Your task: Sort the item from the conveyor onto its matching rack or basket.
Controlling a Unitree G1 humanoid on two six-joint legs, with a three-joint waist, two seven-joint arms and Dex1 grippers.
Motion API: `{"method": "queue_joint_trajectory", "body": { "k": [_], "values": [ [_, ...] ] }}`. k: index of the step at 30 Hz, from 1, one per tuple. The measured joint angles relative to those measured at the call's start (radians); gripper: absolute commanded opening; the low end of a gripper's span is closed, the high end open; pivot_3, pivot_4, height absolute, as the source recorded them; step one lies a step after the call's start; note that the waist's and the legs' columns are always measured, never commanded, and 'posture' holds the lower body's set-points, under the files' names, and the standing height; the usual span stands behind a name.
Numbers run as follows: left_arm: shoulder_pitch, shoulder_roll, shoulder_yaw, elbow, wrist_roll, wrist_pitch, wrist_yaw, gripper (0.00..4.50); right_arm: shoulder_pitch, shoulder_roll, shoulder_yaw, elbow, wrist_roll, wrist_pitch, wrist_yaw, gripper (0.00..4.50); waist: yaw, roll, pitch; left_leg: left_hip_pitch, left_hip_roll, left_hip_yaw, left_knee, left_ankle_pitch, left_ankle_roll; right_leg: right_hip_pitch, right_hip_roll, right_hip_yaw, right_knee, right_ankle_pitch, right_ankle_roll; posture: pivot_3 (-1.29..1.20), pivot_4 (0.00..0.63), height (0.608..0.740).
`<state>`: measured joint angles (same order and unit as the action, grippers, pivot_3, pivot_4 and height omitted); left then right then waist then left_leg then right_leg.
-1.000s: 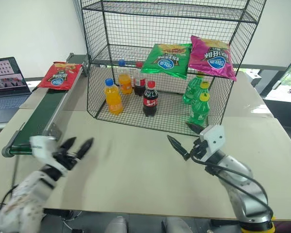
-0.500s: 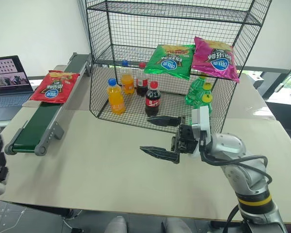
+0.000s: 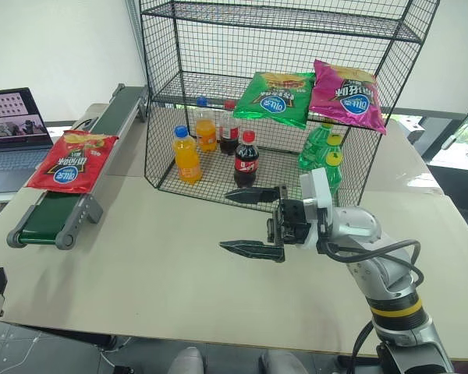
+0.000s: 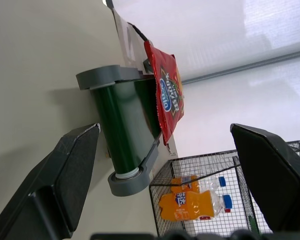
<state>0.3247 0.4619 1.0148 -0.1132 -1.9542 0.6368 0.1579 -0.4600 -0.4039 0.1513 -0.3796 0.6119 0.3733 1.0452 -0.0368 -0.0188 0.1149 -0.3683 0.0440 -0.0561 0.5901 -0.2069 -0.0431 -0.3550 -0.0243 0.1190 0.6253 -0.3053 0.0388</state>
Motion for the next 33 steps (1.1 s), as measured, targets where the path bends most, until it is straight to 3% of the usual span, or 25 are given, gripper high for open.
{"method": "queue_joint_trajectory", "body": {
  "k": [9, 25, 28, 33],
  "values": [
    [-0.032, 0.049, -0.025, 0.049, 0.012, 0.015, -0.009, 4.48, 0.0, 0.002, -0.001, -0.004, 0.002, 0.0, 0.015, 4.5, -0.001, 0.001, 0.0, 0.0, 0.0, 0.0, -0.001, 0.0, -0.001, -0.001, 0.0, 0.0, 0.0, -0.001, -0.001, 0.0, 0.15, 0.738],
    [-0.046, 0.051, -0.034, 0.081, 0.058, 0.017, -0.02, 4.48, -0.027, 0.009, -0.004, -0.015, 0.003, 0.003, -0.027, 4.5, -0.002, 0.001, 0.001, 0.0, 0.001, 0.0, -0.001, -0.001, -0.001, -0.006, 0.0, 0.0, -0.001, -0.002, -0.002, 0.0, 0.15, 0.738],
    [-0.047, 0.051, -0.034, 0.085, 0.069, 0.018, -0.022, 3.73, -0.027, 0.009, -0.004, -0.018, 0.003, 0.006, -0.029, 4.5, -0.001, 0.001, 0.001, -0.001, 0.001, 0.0, -0.002, -0.001, -0.001, -0.007, 0.0, 0.0, -0.001, -0.002, -0.002, 0.0, 0.15, 0.738],
    [-0.051, 0.051, -0.034, 0.087, 0.08, 0.018, -0.033, 1.57, -0.029, 0.009, -0.004, -0.018, 0.003, 0.01, -0.046, 4.5, -0.002, 0.001, 0.001, -0.001, 0.001, 0.001, -0.002, -0.001, -0.002, -0.008, 0.0, 0.0, -0.001, -0.002, -0.002, 0.0, 0.15, 0.738]
  ]
}}
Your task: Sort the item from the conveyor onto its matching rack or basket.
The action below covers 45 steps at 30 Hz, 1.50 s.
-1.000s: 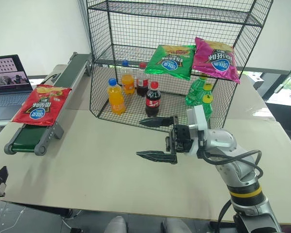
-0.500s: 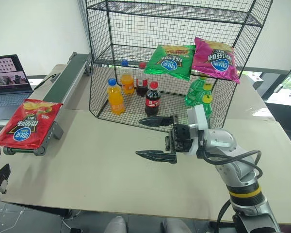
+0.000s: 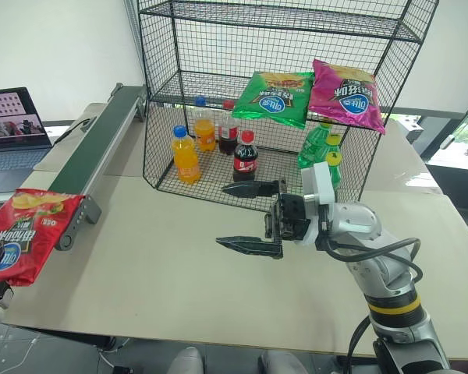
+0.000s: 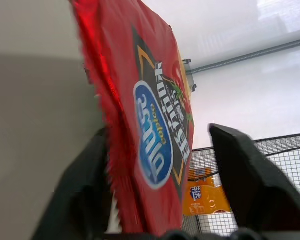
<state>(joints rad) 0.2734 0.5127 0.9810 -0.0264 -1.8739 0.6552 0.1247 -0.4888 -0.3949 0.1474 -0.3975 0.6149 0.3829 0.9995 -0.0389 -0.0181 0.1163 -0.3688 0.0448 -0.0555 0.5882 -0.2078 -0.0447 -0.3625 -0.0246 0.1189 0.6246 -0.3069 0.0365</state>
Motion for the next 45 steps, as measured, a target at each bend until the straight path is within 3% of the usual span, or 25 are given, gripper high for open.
{"method": "queue_joint_trajectory", "body": {
  "k": [3, 13, 18, 22, 26, 34, 42, 45],
  "values": [
    [-0.005, 0.0, 0.0, 0.001, 0.008, 0.0, -0.007, 0.05, -0.005, 0.0, 0.0, 0.0, 0.0, 0.0, -0.001, 4.5, 0.0, 0.0, 0.0, 0.0, 0.0, 0.0, 0.0, 0.0, 0.0, 0.0, 0.0, 0.0, 0.0, 0.0, 0.0, 0.0, 0.15, 0.738],
    [-0.063, 0.014, -0.002, -0.086, -0.041, 0.0, 0.025, 0.05, -0.001, 0.0, -0.005, -0.003, -0.003, 0.0, -0.043, 4.5, 0.004, -0.002, 0.001, -0.001, 0.0, 0.0, 0.0, 0.0, 0.0, -0.001, 0.0, 0.0, 0.0, 0.0, 0.0, 0.0, 0.15, 0.738],
    [-0.366, 0.043, -0.048, -0.243, -0.076, 0.033, 0.1, 0.05, 0.007, 0.024, -0.053, -0.011, -0.049, -0.006, -0.185, 4.5, 0.025, -0.004, 0.001, -0.002, -0.001, 0.0, 0.001, 0.001, -0.001, -0.001, 0.0, 0.0, 0.0, 0.001, 0.001, 0.0, 0.15, 0.738],
    [-0.613, 0.056, -0.182, -0.287, -0.086, 0.073, 0.15, 0.05, 0.004, 0.062, -0.079, -0.026, -0.102, -0.023, -0.299, 4.5, 0.024, -0.003, 0.0, -0.004, -0.002, 0.0, 0.0, 0.001, -0.001, 0.003, 0.0, 0.001, -0.002, 0.003, 0.004, 0.0, 0.15, 0.738],
    [-0.85, -0.013, -0.336, -0.236, -0.088, 0.099, 0.195, 0.05, 0.01, 0.087, -0.088, -0.056, -0.192, -0.054, -0.411, 4.5, 0.024, -0.002, 0.0, -0.005, -0.002, -0.002, 0.0, 0.001, -0.001, 0.003, 0.001, 0.0, -0.001, 0.003, 0.004, 0.0, 0.15, 0.738],
    [-1.196, -0.117, -0.543, 0.097, -0.06, 0.112, 0.075, 0.05, 0.089, 0.125, -0.073, -0.145, -0.279, -0.065, -0.54, 4.5, 0.019, -0.001, 0.0, -0.005, -0.003, -0.001, 0.001, 0.001, -0.001, 0.003, 0.001, 0.001, -0.001, 0.003, 0.005, 0.0, 0.15, 0.738],
    [-1.407, -0.167, -0.582, 0.647, 0.287, 0.023, -0.35, 0.05, 0.111, 0.121, -0.087, -0.214, -0.321, -0.052, -0.626, 4.5, 0.019, -0.001, 0.0, -0.007, -0.004, -0.002, 0.0, 0.002, -0.002, 0.0, 0.002, 0.001, -0.002, -0.001, 0.012, 0.0, 0.15, 0.738],
    [-1.456, -0.171, -0.562, 0.775, 0.376, -0.022, -0.451, 0.05, 0.117, 0.127, -0.084, -0.226, -0.326, -0.047, -0.645, 4.5, 0.018, -0.001, 0.0, -0.013, -0.004, -0.002, 0.001, 0.002, -0.002, -0.005, 0.002, 0.001, -0.001, 0.0, 0.012, 0.0, 0.15, 0.738]
  ]
}}
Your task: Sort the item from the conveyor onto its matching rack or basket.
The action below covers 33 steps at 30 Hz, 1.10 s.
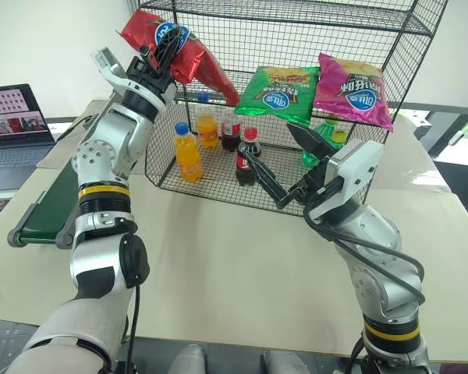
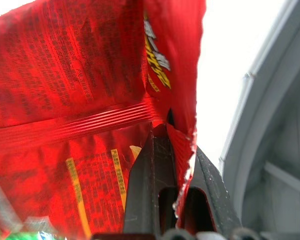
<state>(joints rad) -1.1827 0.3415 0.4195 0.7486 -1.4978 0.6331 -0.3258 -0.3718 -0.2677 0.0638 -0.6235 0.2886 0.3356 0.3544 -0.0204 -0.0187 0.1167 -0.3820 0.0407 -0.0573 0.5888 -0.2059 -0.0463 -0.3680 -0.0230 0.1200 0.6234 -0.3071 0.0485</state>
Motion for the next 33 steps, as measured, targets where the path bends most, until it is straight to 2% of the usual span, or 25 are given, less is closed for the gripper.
{"method": "queue_joint_trajectory", "body": {
  "k": [3, 7, 10, 12, 16, 22, 27, 31, 33],
  "values": [
    [-0.024, -0.012, 0.039, 0.08, 0.069, -0.024, -0.058, 0.05, 0.001, 0.005, 0.007, -0.004, -0.002, 0.006, -0.015, 4.5, 0.001, 0.0, 0.0, -0.001, 0.0, 0.0, 0.0, 0.0, 0.0, 0.0, 0.0, 0.0, 0.0, 0.001, -0.001, 0.0, 0.15, 0.738],
    [0.024, -0.052, 0.094, 0.102, 0.136, -0.044, -0.013, 0.05, -0.01, 0.005, 0.009, -0.006, -0.014, 0.019, -0.032, 4.5, 0.002, 0.0, 0.0, 0.0, 0.0, 0.0, 0.001, 0.001, 0.001, 0.0, 0.0, 0.0, 0.001, 0.001, 0.0, 0.0, 0.15, 0.738],
    [0.09, -0.102, 0.126, 0.076, 0.172, -0.045, 0.051, 0.05, -0.052, 0.015, 0.002, 0.002, -0.036, 0.04, -0.071, 4.5, 0.003, 0.0, 0.0, -0.001, 0.001, 0.0, 0.001, 0.001, 0.001, 0.0, 0.0, 0.0, 0.001, 0.002, 0.001, 0.0, 0.15, 0.738],
    [0.122, -0.152, 0.142, 0.022, 0.189, -0.053, 0.107, 0.05, -0.094, 0.032, -0.002, 0.007, -0.049, 0.065, -0.107, 4.5, 0.007, 0.0, 0.0, -0.002, 0.001, -0.001, 0.002, 0.001, 0.001, -0.001, -0.001, 0.0, 0.001, 0.005, -0.004, 0.0, 0.15, 0.738],
    [0.118, -0.2, 0.16, -0.045, 0.225, -0.1, 0.183, 0.05, -0.126, 0.054, 0.006, 0.007, -0.063, 0.092, -0.139, 4.5, 0.008, 0.0, 0.0, -0.002, 0.0, -0.001, 0.001, 0.001, 0.001, 0.0, -0.001, 0.0, 0.001, 0.005, -0.004, 0.0, 0.15, 0.738],
    [-0.004, -0.247, 0.19, 0.042, 0.309, -0.228, 0.215, 0.05, -0.135, 0.077, 0.03, 0.007, -0.076, 0.112, -0.15, 4.5, 0.008, 0.0, 0.0, -0.002, -0.002, -0.001, 0.002, 0.002, 0.002, 0.0, -0.002, 0.0, 0.001, 0.005, -0.003, 0.0, 0.15, 0.738],
    [-0.131, -0.239, 0.228, 0.205, 0.361, -0.331, 0.185, 0.05, -0.137, 0.076, 0.036, 0.007, -0.083, 0.112, -0.152, 4.5, 0.005, 0.0, 0.0, -0.002, -0.003, -0.001, 0.001, 0.002, 0.002, 0.0, -0.002, 0.0, 0.0, 0.004, 0.0, 0.0, 0.15, 0.738],
    [-0.159, -0.227, 0.265, 0.311, 0.394, -0.38, 0.162, 0.05, -0.124, 0.07, 0.037, 0.004, -0.09, 0.114, -0.152, 4.5, 0.002, 0.0, 0.0, -0.002, -0.002, -0.001, 0.0, 0.002, 0.002, -0.001, -0.002, 0.0, 0.001, 0.003, 0.001, 0.0, 0.15, 0.738],
    [-0.161, -0.224, 0.281, 0.343, 0.401, -0.393, 0.154, 0.57, -0.124, 0.069, 0.037, 0.004, -0.09, 0.119, -0.152, 4.5, 0.002, 0.0, 0.0, -0.002, -0.002, -0.001, 0.0, 0.002, 0.002, -0.001, -0.002, 0.0, 0.001, 0.003, 0.001, 0.0, 0.15, 0.738]
  ]
}}
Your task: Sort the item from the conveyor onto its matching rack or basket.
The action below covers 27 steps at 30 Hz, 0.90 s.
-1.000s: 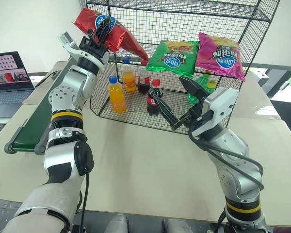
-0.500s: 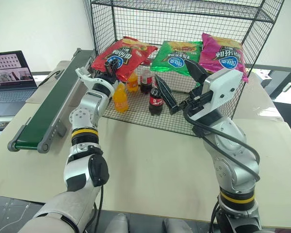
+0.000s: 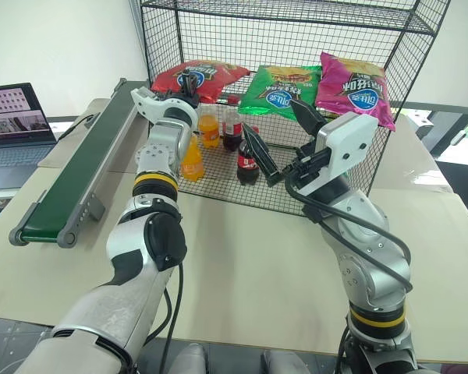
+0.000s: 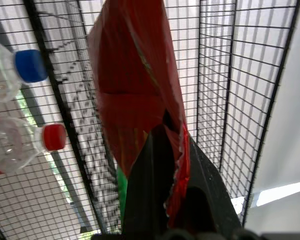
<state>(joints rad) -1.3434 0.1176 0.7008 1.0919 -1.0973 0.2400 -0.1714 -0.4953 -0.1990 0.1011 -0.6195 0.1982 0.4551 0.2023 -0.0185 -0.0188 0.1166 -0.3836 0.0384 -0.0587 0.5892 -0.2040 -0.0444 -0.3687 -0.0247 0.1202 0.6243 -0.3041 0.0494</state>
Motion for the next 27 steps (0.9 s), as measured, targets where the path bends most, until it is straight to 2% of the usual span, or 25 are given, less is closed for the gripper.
{"method": "queue_joint_trajectory", "body": {
  "k": [5, 9, 13, 17, 20, 24, 27],
  "values": [
    [-0.008, 0.004, 0.016, 0.024, 0.028, -0.005, -0.019, 2.59, 0.001, 0.0, 0.0, -0.005, -0.009, 0.011, -0.008, 4.5, 0.002, 0.0, 0.0, 0.0, 0.0, 0.0, 0.0, 0.0, 0.0, 0.0, 0.0, 0.0, 0.0, 0.0, 0.0, 0.0, 0.15, 0.738],
    [0.008, -0.007, 0.013, -0.062, 0.034, 0.055, -0.017, 4.41, 0.003, 0.004, 0.004, -0.015, -0.014, 0.015, -0.008, 4.5, 0.003, 0.0, 0.0, 0.0, 0.0, 0.0, 0.0, 0.0, 0.0, 0.0, 0.0, 0.0, 0.0, 0.0, 0.0, 0.0, 0.15, 0.738],
    [0.145, -0.056, -0.013, -0.317, 0.012, 0.187, 0.038, 4.47, 0.013, 0.006, 0.005, -0.02, -0.016, 0.017, -0.008, 4.5, 0.001, 0.001, 0.0, 0.001, 0.0, 0.0, 0.0, 0.0, 0.0, 0.001, 0.0, 0.0, 0.002, 0.002, -0.004, 0.0, 0.15, 0.738],
    [0.339, -0.123, -0.039, -0.622, -0.052, 0.327, 0.194, 4.47, 0.031, 0.006, 0.005, -0.021, -0.015, 0.018, -0.004, 4.5, 0.0, 0.001, 0.0, 0.0, 0.001, -0.001, 0.001, 0.0, 0.0, 0.0, 0.0, 0.0, 0.003, 0.003, -0.004, 0.0, 0.15, 0.738],
    [0.442, -0.126, -0.042, -0.819, -0.131, 0.404, 0.321, 4.47, 0.037, 0.005, 0.005, -0.021, -0.007, 0.018, 0.011, 4.5, -0.001, 0.001, -0.001, 0.001, 0.001, -0.001, 0.001, 0.0, 0.0, 0.001, 0.0, 0.001, 0.004, 0.003, -0.004, 0.0, 0.15, 0.738],
    [0.568, -0.058, -0.068, -1.028, -0.23, 0.508, 0.42, 4.47, 0.071, -0.005, 0.004, -0.022, 0.006, 0.018, 0.03, 4.5, 0.001, 0.001, -0.001, 0.002, 0.001, -0.001, 0.002, 0.0, 0.0, 0.001, 0.0, 0.001, 0.004, 0.003, -0.004, 0.0, 0.15, 0.738],
    [0.714, 0.105, -0.16, -1.207, -0.229, 0.621, 0.414, 4.47, 0.159, -0.027, -0.007, -0.029, 0.012, 0.018, 0.041, 4.5, 0.0, 0.001, -0.001, 0.002, 0.001, -0.001, 0.001, 0.0, -0.001, 0.002, 0.0, 0.001, 0.004, 0.003, -0.004, 0.0, 0.15, 0.738]
  ]
}}
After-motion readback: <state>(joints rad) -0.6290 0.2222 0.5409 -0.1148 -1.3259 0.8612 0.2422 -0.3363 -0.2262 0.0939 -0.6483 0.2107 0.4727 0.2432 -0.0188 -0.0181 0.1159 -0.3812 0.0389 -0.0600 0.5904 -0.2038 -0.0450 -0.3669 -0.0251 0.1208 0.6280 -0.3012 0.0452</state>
